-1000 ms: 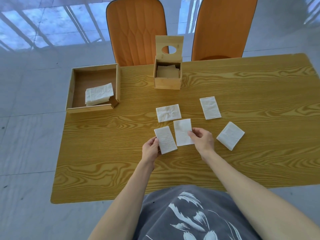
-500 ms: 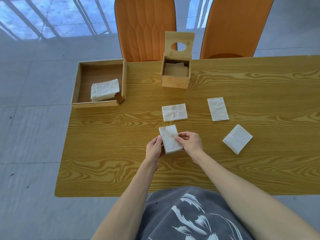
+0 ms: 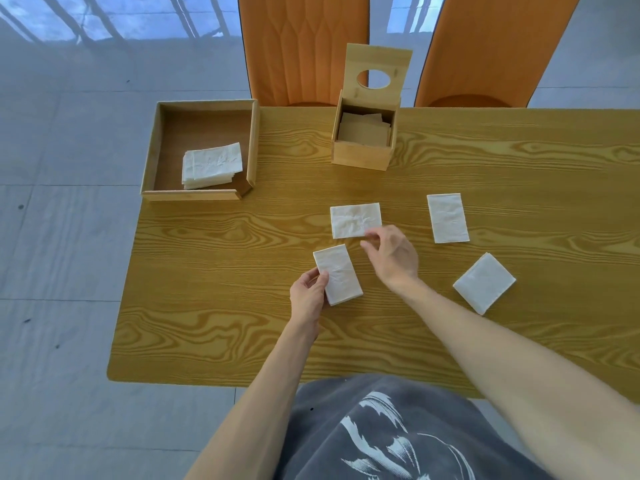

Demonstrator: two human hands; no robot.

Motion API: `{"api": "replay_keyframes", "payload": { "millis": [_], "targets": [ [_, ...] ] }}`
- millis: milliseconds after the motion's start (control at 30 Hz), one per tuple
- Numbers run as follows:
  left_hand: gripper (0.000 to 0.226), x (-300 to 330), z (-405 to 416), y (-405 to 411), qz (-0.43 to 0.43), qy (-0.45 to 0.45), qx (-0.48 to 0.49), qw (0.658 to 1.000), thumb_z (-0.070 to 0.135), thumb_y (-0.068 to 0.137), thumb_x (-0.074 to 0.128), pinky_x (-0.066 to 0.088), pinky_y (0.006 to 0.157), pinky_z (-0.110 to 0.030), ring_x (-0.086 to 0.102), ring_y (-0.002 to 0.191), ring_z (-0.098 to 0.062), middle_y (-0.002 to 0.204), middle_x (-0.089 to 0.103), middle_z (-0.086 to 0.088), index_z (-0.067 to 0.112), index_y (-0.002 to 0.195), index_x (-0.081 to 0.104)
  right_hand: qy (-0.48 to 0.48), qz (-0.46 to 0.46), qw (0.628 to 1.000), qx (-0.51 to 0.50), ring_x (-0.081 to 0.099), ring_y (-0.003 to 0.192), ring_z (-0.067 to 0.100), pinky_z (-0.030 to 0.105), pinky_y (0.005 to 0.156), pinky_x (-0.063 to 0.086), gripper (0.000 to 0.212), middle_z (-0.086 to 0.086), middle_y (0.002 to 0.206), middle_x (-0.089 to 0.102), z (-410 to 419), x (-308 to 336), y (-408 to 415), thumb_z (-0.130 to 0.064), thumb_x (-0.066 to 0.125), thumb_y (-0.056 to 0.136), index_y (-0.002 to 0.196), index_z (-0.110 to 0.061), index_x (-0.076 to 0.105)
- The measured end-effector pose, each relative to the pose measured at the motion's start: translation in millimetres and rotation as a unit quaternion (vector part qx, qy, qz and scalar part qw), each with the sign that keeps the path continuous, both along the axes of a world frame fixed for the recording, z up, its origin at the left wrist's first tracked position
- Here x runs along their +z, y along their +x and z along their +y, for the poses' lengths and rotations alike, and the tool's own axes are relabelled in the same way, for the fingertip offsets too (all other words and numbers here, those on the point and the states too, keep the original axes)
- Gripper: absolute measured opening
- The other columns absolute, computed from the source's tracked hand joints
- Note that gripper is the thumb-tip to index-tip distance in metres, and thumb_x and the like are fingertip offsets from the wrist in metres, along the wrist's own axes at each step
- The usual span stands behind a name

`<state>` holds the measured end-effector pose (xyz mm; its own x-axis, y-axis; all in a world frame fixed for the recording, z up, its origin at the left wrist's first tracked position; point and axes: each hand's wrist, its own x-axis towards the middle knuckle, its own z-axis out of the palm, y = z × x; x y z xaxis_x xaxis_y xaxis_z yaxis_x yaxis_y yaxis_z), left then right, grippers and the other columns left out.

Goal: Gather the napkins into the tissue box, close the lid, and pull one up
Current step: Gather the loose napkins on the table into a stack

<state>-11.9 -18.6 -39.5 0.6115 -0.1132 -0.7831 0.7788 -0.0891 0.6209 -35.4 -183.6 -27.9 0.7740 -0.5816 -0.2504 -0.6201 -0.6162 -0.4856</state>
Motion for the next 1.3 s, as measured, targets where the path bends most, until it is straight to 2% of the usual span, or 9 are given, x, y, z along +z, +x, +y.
{"api": "replay_keyframes", "payload": {
  "millis": [167, 300, 467, 700, 933, 1000, 1067, 1167, 1300],
  "targets": [
    [0.027, 2.7, -1.0, 2.7, 0.005, 0.005, 0.007, 1.0, 0.021, 0.097, 0.06, 0.057, 0.074, -0.033, 0.068, 0.081, -0.013, 0.098, 0.071, -0.003, 0.012, 0.122, 0.059, -0.042, 0.031, 0.996, 0.076, 0.057, 0.112, 0.025, 0.032, 0.076, 0.045, 0.027, 0.007, 0.125, 0.059, -22.0, 11.0, 48.0, -0.024, 0.054, 0.098, 0.123, -0.019, 0.064],
    [0.028, 3.8, -1.7, 4.8, 0.011, 0.015, 0.011, 1.0, 0.022, 0.097, 0.059, 0.058, 0.076, -0.035, 0.068, 0.09, -0.018, 0.108, 0.071, -0.009, 0.012, 0.124, 0.06, -0.095, 0.062, 0.983, 0.142, 0.053, 0.114, 0.026, 0.032, 0.077, 0.045, 0.03, 0.01, 0.126, 0.055, -27.4, 9.1, 66.7, -0.018, 0.05, 0.1, 0.128, -0.015, 0.061],
    [0.027, 5.5, -2.4, 5.3, 0.008, 0.024, 0.009, 1.0, 0.024, 0.098, 0.058, 0.058, 0.077, -0.036, 0.068, 0.095, -0.021, 0.109, 0.071, -0.01, 0.013, 0.123, 0.06, -0.134, 0.108, 0.968, 0.184, 0.05, 0.113, 0.028, 0.039, 0.092, 0.043, 0.032, 0.012, 0.127, 0.053, -29.3, 3.5, 72.6, -0.02, 0.054, 0.097, 0.128, -0.016, 0.059],
    [0.021, 6.4, -0.3, 4.5, 0.003, 0.027, 0.01, 1.0, 0.023, 0.098, 0.058, 0.058, 0.07, -0.032, 0.069, 0.09, -0.019, 0.103, 0.071, -0.007, 0.015, 0.117, 0.061, -0.148, 0.127, 0.97, 0.145, 0.05, 0.111, 0.027, 0.042, 0.093, 0.036, 0.034, 0.008, 0.12, 0.057, -28.0, 4.4, 68.4, -0.033, 0.067, 0.088, 0.118, -0.02, 0.057],
    [0.014, 8.3, 1.0, 2.2, 0.008, 0.018, 0.006, 1.0, 0.022, 0.099, 0.057, 0.06, 0.066, -0.027, 0.069, 0.087, -0.017, 0.104, 0.071, -0.008, 0.017, 0.112, 0.06, -0.049, 0.103, 0.99, 0.085, 0.063, 0.102, 0.027, 0.041, 0.09, 0.04, 0.033, 0.005, 0.107, 0.069, -28.5, 5.3, 41.0, -0.026, 0.063, 0.093, 0.124, -0.017, 0.056],
    [0.014, 8.4, 1.8, -0.1, 0.01, 0.014, 0.007, 1.0, 0.021, 0.099, 0.057, 0.059, 0.073, -0.032, 0.069, 0.09, -0.02, 0.104, 0.071, -0.009, 0.016, 0.113, 0.06, -0.004, 0.078, 0.996, 0.051, 0.063, 0.088, 0.026, 0.033, 0.068, 0.043, 0.013, 0.005, 0.093, 0.067, -31.4, 2.9, 29.2, -0.024, 0.054, 0.096, 0.101, -0.016, 0.064],
    [0.016, 7.5, 2.5, -2.4, 0.011, 0.012, 0.011, 1.0, 0.021, 0.099, 0.056, 0.058, 0.08, -0.038, 0.069, 0.092, -0.022, 0.102, 0.072, -0.008, 0.015, 0.114, 0.061, 0.051, 0.044, 0.998, -0.007, 0.056, 0.072, 0.024, 0.031, 0.053, 0.032, 0.025, 0.001, 0.07, 0.056, -31.5, 1.9, 16.1, -0.022, 0.051, 0.096, 0.072, -0.015, 0.054],
    [0.011, 5.7, 3.2, -3.7, 0.008, 0.008, 0.015, 1.0, 0.021, 0.1, 0.055, 0.057, 0.081, -0.039, 0.068, 0.089, -0.02, 0.099, 0.072, -0.006, 0.018, 0.106, 0.063, 0.151, -0.014, 0.985, -0.086, 0.055, 0.068, 0.029, 0.033, 0.057, 0.037, 0.03, 0.007, 0.069, 0.061, -29.1, -1.1, -2.6, -0.023, 0.056, 0.094, 0.074, -0.001, 0.06],
    [0.011, 3.8, 3.5, -4.8, 0.002, 0.011, 0.017, 1.0, 0.022, 0.1, 0.055, 0.057, 0.079, -0.038, 0.069, 0.09, -0.021, 0.099, 0.072, -0.005, 0.021, 0.097, 0.065, 0.316, -0.061, 0.937, -0.135, 0.07, 0.094, 0.023, 0.038, 0.08, 0.055, 0.011, 0.003, 0.097, 0.075, -16.0, -0.3, -22.6, -0.025, 0.066, 0.092, 0.094, -0.016, 0.073]
  ]
}}
